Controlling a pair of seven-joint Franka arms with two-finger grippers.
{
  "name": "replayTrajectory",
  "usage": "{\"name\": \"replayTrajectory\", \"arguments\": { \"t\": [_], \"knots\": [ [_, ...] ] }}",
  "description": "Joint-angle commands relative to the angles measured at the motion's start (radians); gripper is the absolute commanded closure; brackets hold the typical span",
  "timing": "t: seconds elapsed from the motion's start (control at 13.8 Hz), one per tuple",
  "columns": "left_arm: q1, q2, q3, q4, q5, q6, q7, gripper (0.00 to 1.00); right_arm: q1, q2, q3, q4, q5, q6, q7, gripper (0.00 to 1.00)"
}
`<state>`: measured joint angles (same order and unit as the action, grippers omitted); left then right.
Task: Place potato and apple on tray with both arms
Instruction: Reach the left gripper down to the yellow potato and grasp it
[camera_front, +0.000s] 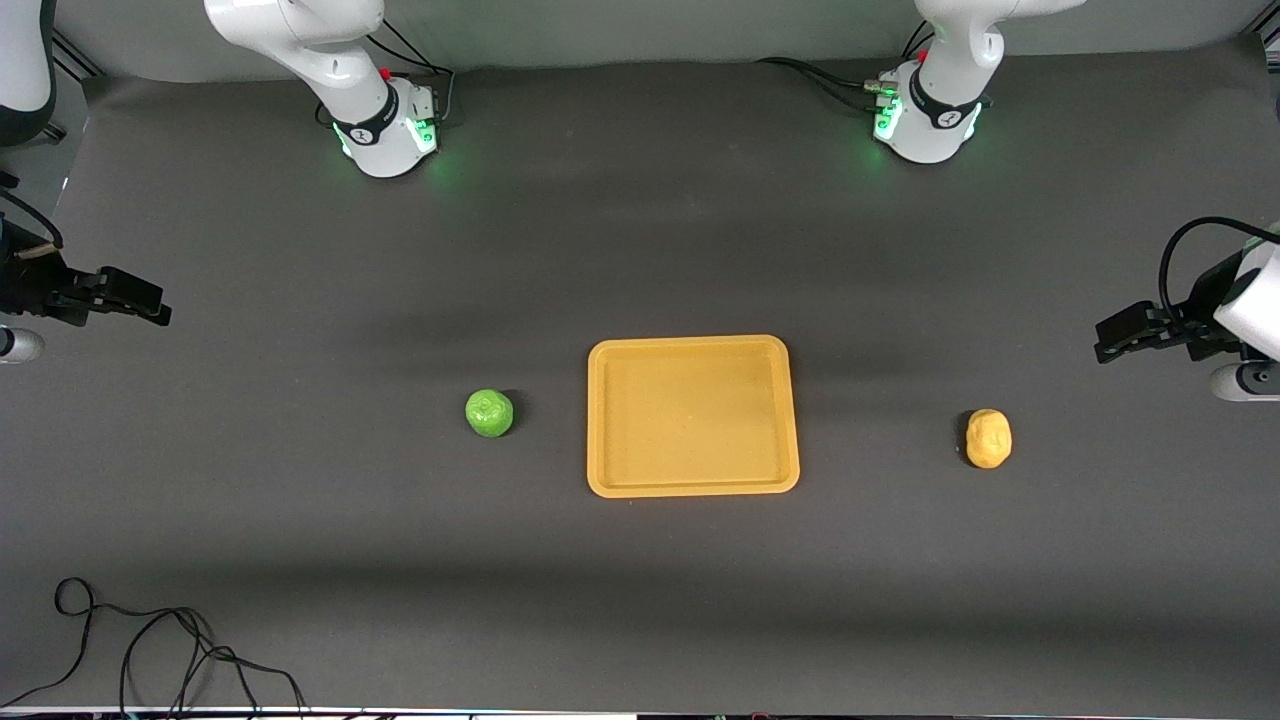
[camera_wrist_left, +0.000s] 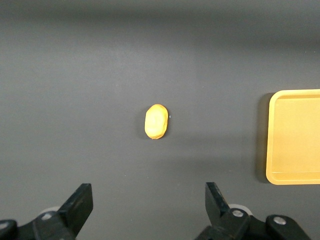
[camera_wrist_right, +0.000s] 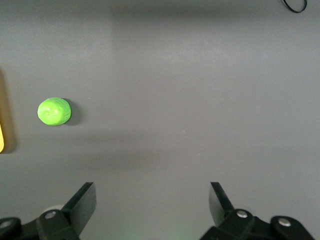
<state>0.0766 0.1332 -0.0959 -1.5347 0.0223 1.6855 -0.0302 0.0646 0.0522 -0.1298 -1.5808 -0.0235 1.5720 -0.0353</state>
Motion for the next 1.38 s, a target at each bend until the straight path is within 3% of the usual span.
{"name": "replayTrajectory", "arguments": {
  "t": [0.0,0.58,0.87,1.3],
  "knots": [
    [0.002,-0.003,0.007,0.005,-0.001,0.026,0.013,0.00,-0.011,0.001,0.009,0.013,-0.007,0.003,-0.025,0.00],
    [0.002,0.057,0.007,-0.022,-0.005,0.109,0.047,0.00,-0.011,0.000,0.007,0.016,0.000,0.002,-0.021,0.00],
    [0.064,0.179,0.007,-0.044,-0.033,0.149,0.192,0.00,-0.011,0.005,0.007,0.013,0.002,0.003,-0.021,0.00],
    [0.052,0.319,-0.001,-0.145,-0.047,0.411,0.193,0.02,-0.011,0.009,0.007,0.005,0.004,0.005,-0.023,0.00]
  ]
}}
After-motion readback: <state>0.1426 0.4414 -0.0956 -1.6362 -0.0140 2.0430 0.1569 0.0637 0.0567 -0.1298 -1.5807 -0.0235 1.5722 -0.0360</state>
